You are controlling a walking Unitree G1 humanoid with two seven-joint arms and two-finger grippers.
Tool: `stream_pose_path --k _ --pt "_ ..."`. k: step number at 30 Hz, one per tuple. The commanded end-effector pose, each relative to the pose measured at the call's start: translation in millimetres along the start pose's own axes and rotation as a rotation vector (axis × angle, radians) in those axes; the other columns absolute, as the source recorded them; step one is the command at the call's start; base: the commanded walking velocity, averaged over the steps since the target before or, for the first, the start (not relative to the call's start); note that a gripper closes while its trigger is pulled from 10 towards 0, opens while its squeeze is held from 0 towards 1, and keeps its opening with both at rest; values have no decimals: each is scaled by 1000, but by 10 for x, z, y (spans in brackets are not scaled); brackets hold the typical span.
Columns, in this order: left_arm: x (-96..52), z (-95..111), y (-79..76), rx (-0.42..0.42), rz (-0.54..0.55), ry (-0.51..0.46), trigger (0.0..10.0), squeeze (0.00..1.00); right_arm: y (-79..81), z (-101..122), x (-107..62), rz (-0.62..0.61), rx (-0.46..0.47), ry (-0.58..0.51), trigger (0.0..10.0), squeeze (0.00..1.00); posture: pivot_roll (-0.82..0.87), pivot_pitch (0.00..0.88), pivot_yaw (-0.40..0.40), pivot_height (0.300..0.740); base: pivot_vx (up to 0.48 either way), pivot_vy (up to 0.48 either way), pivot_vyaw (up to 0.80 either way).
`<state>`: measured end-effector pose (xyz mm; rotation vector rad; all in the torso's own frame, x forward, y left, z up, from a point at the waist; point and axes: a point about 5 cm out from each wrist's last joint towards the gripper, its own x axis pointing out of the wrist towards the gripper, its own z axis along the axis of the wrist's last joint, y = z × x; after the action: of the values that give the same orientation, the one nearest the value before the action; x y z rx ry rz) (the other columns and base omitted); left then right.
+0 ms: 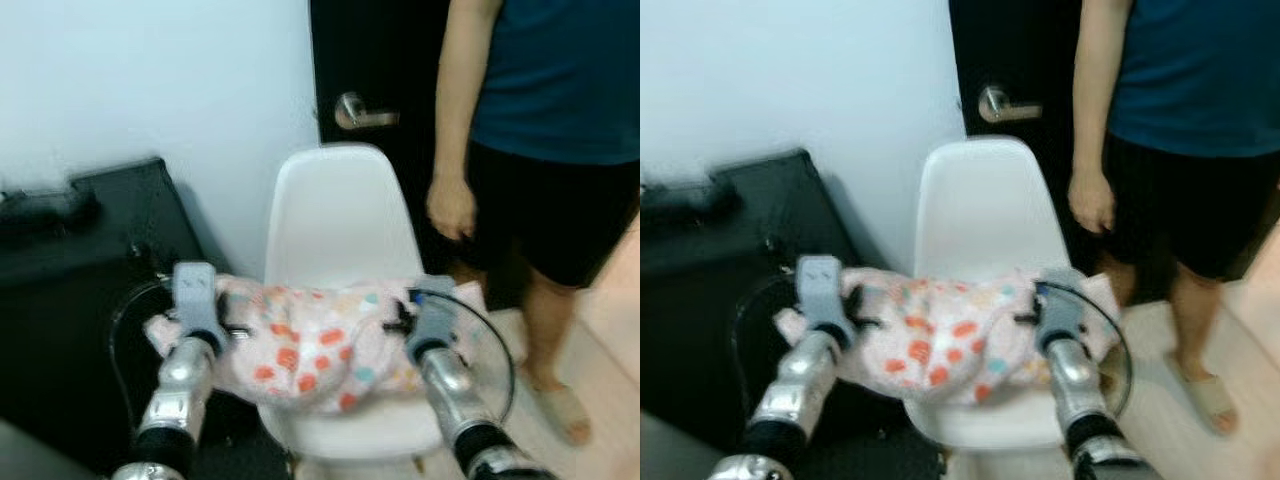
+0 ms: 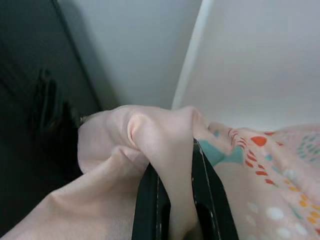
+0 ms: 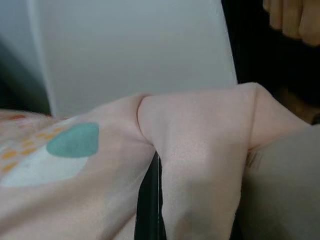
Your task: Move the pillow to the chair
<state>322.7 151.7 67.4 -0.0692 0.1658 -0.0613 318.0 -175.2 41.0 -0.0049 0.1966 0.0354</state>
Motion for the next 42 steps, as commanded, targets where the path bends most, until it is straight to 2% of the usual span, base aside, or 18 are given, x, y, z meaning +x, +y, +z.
stream_pose_path --k 1,4,7,14,19,29,31,35,42 --pt "0 26 69 -7 21 -9 10000 0 169 56 40 50 -7 -23 10000 0 -92 0 128 740 0 0 0" --pt "5 26 82 -24 29 -7 10000 0 155 75 44 43 -5 -32 10000 0 -94 0 125 740 0 0 0" --pt "9 27 90 10 26 -8 10000 0 144 68 36 38 1 -33 10000 0 -92 0 125 740 0 0 0" --pt "25 39 61 7 13 -8 10000 0 125 53 33 44 -22 -21 10000 0 -94 0 124 740 0 -480 0" --pt "49 54 95 -25 47 -9 10000 0 107 125 70 50 -28 -39 10000 0 -96 0 114 740 0 0 0" --pt "63 80 109 -26 46 -22 10000 0 129 185 104 62 -20 -53 10000 0 -95 0 104 740 0 0 0" --pt "62 74 112 -19 46 -21 10000 0 130 182 104 64 -15 -51 10000 0 -93 0 101 740 0 0 0" --pt "68 68 105 61 12 -20 10000 0 127 126 98 74 -18 -9 10000 0 -82 0 92 740 0 0 0" --pt "85 125 153 58 30 -37 10000 0 138 117 87 79 12 -19 10000 0 -84 0 93 720 0 0 0"
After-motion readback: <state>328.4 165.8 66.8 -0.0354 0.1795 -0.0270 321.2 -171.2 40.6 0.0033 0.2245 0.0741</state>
